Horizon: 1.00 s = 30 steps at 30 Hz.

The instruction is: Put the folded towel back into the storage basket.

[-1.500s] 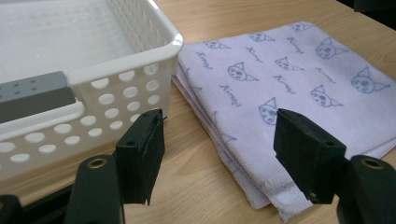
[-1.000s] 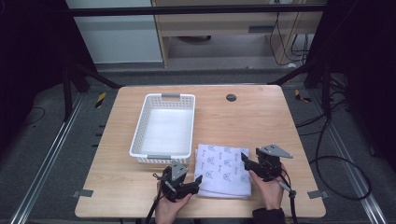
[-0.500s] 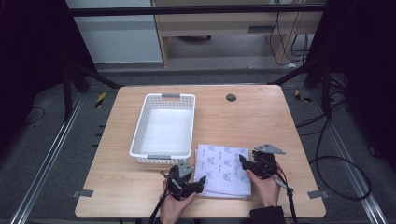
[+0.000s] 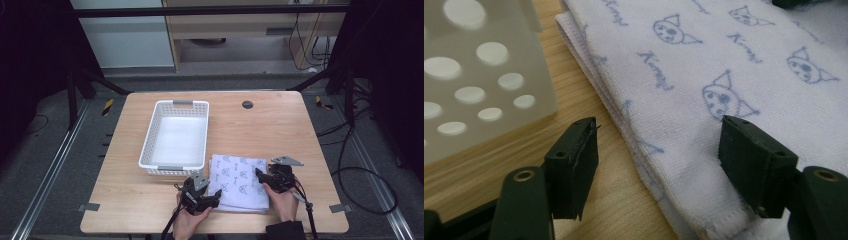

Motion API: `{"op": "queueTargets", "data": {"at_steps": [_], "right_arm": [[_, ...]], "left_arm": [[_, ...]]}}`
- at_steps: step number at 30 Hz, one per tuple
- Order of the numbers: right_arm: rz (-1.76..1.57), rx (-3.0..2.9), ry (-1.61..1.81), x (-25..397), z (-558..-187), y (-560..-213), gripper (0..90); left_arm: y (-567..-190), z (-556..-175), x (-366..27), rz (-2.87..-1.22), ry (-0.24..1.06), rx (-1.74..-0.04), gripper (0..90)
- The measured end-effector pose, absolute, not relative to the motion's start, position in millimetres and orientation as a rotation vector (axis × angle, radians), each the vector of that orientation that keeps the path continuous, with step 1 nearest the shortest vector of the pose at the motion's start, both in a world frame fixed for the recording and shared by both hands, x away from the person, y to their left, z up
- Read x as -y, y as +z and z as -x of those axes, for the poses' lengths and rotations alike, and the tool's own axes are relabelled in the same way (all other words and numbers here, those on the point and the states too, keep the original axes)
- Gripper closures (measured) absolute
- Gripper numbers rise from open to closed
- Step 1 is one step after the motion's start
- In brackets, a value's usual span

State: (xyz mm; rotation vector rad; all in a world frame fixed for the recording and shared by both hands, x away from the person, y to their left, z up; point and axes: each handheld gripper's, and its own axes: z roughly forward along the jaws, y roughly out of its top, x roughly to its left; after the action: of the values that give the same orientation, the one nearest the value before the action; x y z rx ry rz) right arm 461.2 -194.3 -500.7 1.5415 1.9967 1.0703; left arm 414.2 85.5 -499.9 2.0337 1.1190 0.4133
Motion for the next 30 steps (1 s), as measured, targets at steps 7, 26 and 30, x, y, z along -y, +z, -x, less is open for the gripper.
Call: {"op": "queueTargets", "data": {"at_steps": [7, 26, 30], "right_arm": [[-1.580, -2.010, 1.073, 194.1, -463.2, -502.8, 47.4], [-1.641, -2.030, 1.165, 194.1, -463.7, -504.1, 69.2], [-1.641, -2.013, 1.171, 192.1, -461.8, -503.7, 72.3]], "left_arm": [[-502.6, -416.7, -85.5, -2.017, 0.370, -1.147, 31.4], [-502.0, -415.4, -83.6, -2.004, 0.293, -1.131, 53.0], [-502.9, -415.1, -85.4, -1.974, 0.247, -1.134, 61.8]]}}
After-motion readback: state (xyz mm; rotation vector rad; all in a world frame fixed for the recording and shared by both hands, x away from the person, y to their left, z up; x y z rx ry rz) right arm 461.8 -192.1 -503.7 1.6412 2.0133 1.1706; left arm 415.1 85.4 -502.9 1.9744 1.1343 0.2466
